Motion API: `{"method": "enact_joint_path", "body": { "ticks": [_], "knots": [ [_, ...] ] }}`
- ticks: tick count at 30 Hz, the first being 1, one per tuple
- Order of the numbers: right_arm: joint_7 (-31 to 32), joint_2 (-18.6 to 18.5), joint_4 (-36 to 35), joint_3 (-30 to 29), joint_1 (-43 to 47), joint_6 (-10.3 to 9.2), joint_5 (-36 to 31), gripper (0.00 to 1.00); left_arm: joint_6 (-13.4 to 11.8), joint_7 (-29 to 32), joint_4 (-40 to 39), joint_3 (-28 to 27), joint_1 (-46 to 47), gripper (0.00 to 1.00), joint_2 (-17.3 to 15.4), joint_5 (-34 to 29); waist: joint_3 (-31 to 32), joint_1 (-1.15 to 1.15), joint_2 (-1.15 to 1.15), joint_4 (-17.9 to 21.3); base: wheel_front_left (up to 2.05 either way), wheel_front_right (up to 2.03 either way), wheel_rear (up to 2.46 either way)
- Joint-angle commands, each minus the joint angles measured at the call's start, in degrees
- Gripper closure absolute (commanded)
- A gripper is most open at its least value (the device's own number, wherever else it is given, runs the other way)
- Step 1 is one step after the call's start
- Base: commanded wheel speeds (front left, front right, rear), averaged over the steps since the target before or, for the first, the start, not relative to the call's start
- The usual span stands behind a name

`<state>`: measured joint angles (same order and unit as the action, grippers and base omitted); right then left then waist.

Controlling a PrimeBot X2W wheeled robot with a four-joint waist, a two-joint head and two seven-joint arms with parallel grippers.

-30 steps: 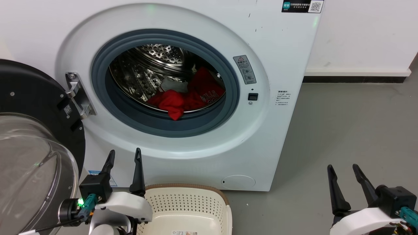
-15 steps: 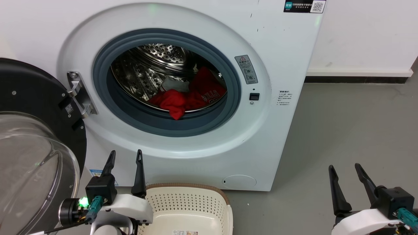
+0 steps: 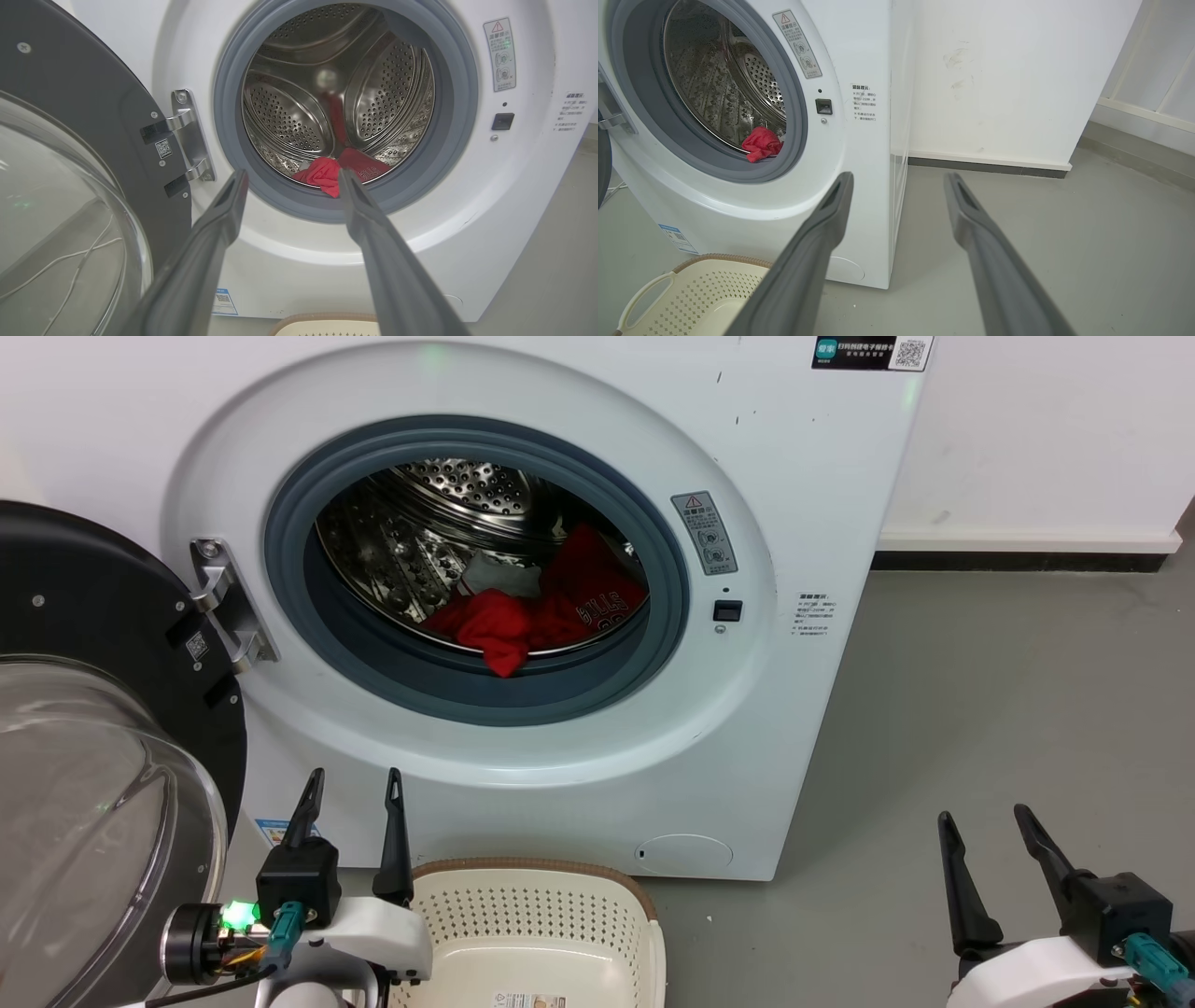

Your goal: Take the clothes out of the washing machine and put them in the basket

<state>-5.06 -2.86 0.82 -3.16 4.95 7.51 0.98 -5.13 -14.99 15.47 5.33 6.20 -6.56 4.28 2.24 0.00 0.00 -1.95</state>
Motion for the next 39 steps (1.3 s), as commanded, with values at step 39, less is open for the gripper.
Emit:
{"method": "enact_joint_path", "body": {
  "ticks": [39],
  "knots": [
    [-0.42,-0.02,-3.38,4.93,-7.14,-0.04,-0.83,0.00,3.02,0.70,16.15,-3.82,21.51,0.00,-3.98,2.77,-14.83,0.00,0.00,11.04,0.00,0.00,0.00]
  ]
}}
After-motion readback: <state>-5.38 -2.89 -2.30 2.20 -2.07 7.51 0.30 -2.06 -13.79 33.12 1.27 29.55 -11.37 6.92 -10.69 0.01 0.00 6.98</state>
